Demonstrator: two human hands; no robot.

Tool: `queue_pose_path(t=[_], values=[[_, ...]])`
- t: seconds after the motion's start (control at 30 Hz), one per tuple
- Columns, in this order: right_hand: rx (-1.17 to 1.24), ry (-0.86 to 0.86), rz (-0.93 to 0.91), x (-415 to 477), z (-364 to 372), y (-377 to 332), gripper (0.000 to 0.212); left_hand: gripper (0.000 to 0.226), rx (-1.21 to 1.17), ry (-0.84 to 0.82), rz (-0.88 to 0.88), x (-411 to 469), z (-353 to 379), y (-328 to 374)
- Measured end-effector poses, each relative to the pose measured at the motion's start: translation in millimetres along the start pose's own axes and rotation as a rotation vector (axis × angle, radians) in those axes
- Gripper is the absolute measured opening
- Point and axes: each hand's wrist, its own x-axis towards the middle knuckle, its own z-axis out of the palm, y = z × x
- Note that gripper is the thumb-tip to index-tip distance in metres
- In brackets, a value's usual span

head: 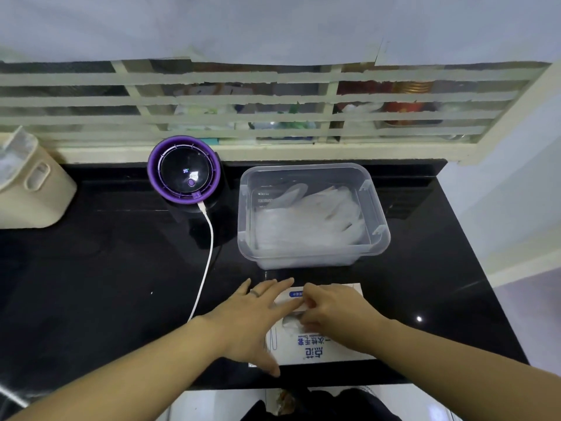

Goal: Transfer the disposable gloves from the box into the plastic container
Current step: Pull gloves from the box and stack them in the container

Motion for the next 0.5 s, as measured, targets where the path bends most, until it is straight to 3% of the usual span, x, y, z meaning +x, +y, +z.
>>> queue_pose_path(t=[0.1,0.23,0.43,0.5], values=[[0.024,0.133,0.024,5,0,1,0.01,0.115,0.019,0.003,0.001,1,1,-1],[0.085,0.27,0.039,0,-1,4,0.02,0.112,0.021,0.025,-0.005,3,-3,-4],[0.034,0.233,0.044,-4,-16,7,0.005,0.11,0.022,0.061,-0.019,12,-11,-6],[0.109,0.203,0.149,-4,-17,5,0.014,0.111,0.026,0.077,-0.024,14,-12,-5]])
